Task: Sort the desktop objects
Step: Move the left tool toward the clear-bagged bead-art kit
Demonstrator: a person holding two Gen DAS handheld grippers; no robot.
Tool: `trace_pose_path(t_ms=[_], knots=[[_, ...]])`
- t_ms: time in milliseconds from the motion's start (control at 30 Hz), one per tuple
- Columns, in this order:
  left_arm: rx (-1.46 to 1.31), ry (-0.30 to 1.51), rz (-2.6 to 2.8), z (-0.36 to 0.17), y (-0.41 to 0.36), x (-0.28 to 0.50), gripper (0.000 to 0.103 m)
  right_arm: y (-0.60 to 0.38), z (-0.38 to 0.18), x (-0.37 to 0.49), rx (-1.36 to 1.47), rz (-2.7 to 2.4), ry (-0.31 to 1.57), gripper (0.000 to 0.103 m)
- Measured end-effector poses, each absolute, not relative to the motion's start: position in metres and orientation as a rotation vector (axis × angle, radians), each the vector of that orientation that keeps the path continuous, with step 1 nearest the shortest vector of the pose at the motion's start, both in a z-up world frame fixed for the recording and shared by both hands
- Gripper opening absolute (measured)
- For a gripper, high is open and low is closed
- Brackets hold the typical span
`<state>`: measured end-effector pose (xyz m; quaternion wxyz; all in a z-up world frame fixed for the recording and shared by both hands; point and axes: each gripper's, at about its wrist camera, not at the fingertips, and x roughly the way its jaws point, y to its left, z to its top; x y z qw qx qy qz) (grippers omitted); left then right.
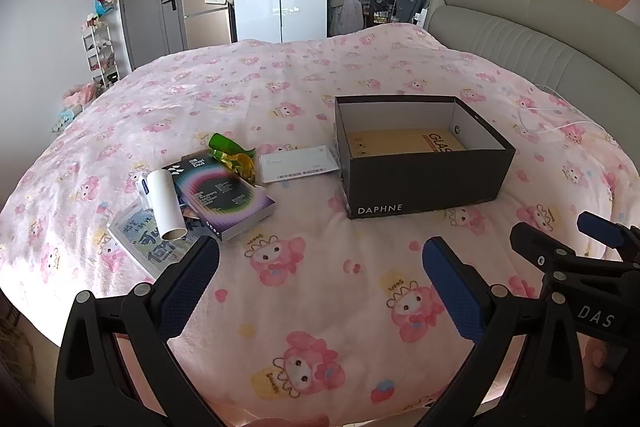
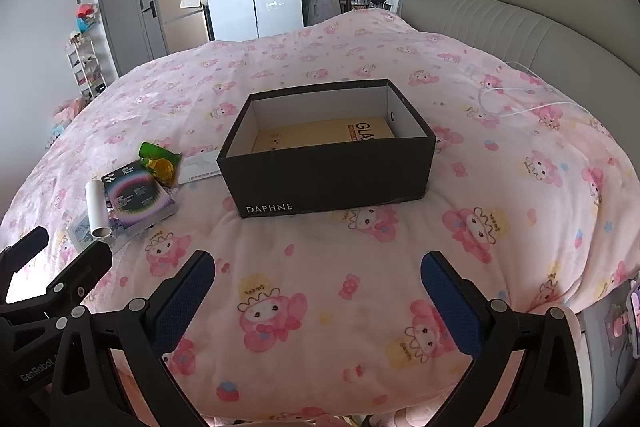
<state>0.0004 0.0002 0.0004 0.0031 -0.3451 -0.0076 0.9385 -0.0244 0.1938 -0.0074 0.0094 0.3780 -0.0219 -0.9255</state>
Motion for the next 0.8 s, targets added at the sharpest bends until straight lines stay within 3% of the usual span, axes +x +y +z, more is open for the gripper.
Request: trace_pose_path(t_ms=[300, 433, 700, 800], knots=[[-1.104, -0.13, 2.883, 0.0, -0.011, -0.001, 0.102, 0.182, -0.002, -0.03, 1.094, -2.818, 0.008, 0.103], [-1.148, -0.185, 2.871, -0.011, -0.025, -0.004, 0.086, 0.176, 0.001, -0.035, 1.039, -2.771, 0.008, 0.103], [-1.24, -0.292, 2.847, -0.033, -0.054, -0.01, 0.077, 0.14, -0.01, -0.049, 1.037, -2.645, 0.06, 0.102], [-1.275, -0.333, 2.837, -0.042, -0.064, -0.012, 0.069, 0.131, -0.019, -0.056, 1.069, -2.624, 0.071, 0.082]])
